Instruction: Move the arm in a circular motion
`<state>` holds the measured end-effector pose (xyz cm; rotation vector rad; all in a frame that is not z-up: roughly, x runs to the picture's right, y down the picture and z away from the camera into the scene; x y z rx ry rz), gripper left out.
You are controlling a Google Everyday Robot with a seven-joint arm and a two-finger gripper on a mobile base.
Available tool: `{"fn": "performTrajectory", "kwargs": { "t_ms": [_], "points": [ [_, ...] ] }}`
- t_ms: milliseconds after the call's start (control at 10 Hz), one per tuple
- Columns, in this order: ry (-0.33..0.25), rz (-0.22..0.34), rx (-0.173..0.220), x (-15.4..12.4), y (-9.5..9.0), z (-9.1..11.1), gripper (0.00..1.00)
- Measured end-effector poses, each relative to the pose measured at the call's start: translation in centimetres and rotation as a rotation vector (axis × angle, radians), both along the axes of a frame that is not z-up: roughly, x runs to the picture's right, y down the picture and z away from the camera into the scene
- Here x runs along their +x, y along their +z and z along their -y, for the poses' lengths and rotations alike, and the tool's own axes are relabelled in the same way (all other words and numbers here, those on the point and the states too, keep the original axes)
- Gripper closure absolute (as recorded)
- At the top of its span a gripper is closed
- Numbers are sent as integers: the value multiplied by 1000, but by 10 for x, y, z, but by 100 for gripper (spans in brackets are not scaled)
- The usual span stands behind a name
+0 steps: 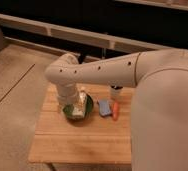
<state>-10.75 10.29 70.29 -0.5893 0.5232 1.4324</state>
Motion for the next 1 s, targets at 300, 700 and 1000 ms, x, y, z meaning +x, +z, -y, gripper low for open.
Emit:
{"fn": "performTrajectory", "kwargs": {
  "t_ms": [300, 700, 1000],
  "points": [
    [-35, -51, 86, 25, 11, 39, 35],
    [-104, -75, 391, 92, 18, 173, 35],
    [-107, -68, 404, 90, 17, 179, 35]
  ]
}}
